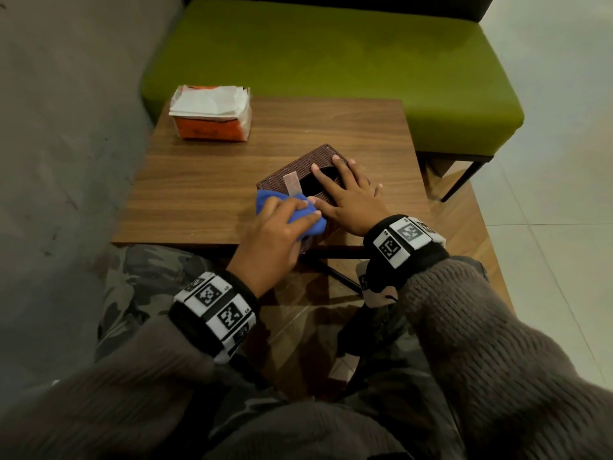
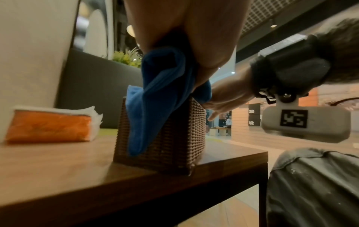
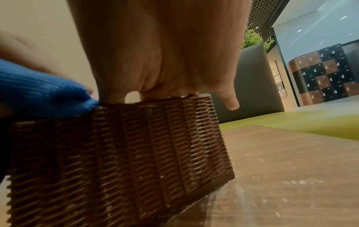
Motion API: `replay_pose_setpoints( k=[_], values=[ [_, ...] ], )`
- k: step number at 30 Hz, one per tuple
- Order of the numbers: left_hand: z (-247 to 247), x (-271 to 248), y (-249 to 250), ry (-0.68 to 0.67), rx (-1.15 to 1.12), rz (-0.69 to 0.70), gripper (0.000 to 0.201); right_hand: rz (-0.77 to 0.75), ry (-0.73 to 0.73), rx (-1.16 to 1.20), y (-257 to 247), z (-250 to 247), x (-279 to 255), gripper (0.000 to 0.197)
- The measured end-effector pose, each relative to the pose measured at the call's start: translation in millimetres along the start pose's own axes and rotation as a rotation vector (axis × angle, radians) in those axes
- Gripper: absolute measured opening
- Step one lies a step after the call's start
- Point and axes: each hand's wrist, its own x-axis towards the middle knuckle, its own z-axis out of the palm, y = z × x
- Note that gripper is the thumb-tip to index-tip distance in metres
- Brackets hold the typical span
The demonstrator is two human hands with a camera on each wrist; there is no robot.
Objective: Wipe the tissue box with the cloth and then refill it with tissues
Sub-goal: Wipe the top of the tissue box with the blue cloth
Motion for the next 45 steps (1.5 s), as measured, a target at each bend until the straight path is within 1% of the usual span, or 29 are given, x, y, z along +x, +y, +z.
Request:
replay_pose_setpoints(
  k=[1,3,5,8,11,13,16,18,20,22,24,26,29,31,32,33,34,35,36,37,38,39,40,41,42,43,45],
  values=[
    [-1,5,3,-0.006,0.055,0.023,0.042,0.000,0.001,0.004,0,-1,0,0.062],
    [2,12,12,-0.007,0.120,0.041,0.034,0.000,0.005,0.007,0,-5,0,0.061],
    [1,12,14,-0.007,0.139,0.057,0.036,-0.006,0.014,0.006,1,-12,0,0.059],
    [-8,-2,0,-0.009,0.119,0.090,0.036,-0.019,0.043,0.001,4,-19,2,0.052],
    [-15,-16,-13,-0.041,0.068,0.069,0.044,-0.033,0.061,0.000,7,-20,3,0.048],
    [-15,-12,-10,-0.047,0.074,0.057,0.044,-0.031,0.063,0.008,6,-20,4,0.048],
    [-7,11,7,-0.048,0.115,0.045,0.035,-0.033,0.073,0.004,4,-20,3,0.049],
    [-1,24,18,-0.043,0.148,0.051,0.035,-0.038,0.078,0.014,5,-20,3,0.049],
    [-1,25,18,-0.049,0.152,0.067,0.037,-0.039,0.075,0.026,6,-20,2,0.049],
    [-8,14,7,-0.077,0.112,0.064,0.040,-0.042,0.075,0.032,7,-20,3,0.050],
    [-17,7,-10,-0.104,0.070,0.021,0.044,-0.050,0.069,0.039,7,-20,4,0.051],
    [-20,13,-28,-0.111,0.038,-0.056,0.044,-0.056,0.045,0.068,7,-20,5,0.052],
    [-17,40,-47,-0.044,0.015,-0.210,0.043,-0.066,-0.005,0.110,7,-24,9,0.054],
    [-14,51,-49,-0.024,-0.014,-0.297,0.041,-0.052,-0.009,0.074,9,-29,11,0.055],
    [-13,51,-46,-0.023,-0.022,-0.328,0.040,-0.032,0.019,0.039,10,-30,11,0.055],
    [-9,49,-44,-0.034,-0.015,-0.347,0.038,-0.005,0.083,0.003,10,-29,10,0.055],
    [-6,44,-41,-0.046,0.004,-0.359,0.037,0.022,0.180,-0.015,10,-25,6,0.054],
    [-3,39,-39,-0.049,0.015,-0.365,0.036,0.045,0.283,0.010,7,-19,0,0.053],
    [-1,36,-38,-0.045,-0.008,-0.362,0.035,0.062,0.356,0.078,2,-12,-7,0.054],
    [0,34,-39,-0.040,-0.087,-0.363,0.035,0.073,0.372,0.158,-6,-4,-15,0.060],
    [-1,33,-40,-0.036,-0.205,-0.373,0.034,0.082,0.337,0.201,-13,5,-22,0.073],
    [-1,33,-40,-0.045,-0.311,-0.385,0.035,0.094,0.274,0.182,-20,13,-29,0.086],
    [-2,32,-39,-0.058,-0.370,-0.390,0.035,0.103,0.219,0.121,-23,20,-33,0.096],
    [-4,31,-38,-0.070,-0.387,-0.381,0.036,0.098,0.192,0.058,-23,23,-35,0.100],
    [-6,30,-37,-0.085,-0.384,-0.358,0.035,0.076,0.177,0.029,-19,22,-35,0.100],
    [-8,27,-37,-0.111,-0.388,-0.331,0.035,0.043,0.153,0.037,-13,18,-34,0.098],
    [-16,19,-39,-0.223,-0.458,-0.277,0.032,-0.019,0.063,0.112,3,4,-32,0.098]
  ],
)
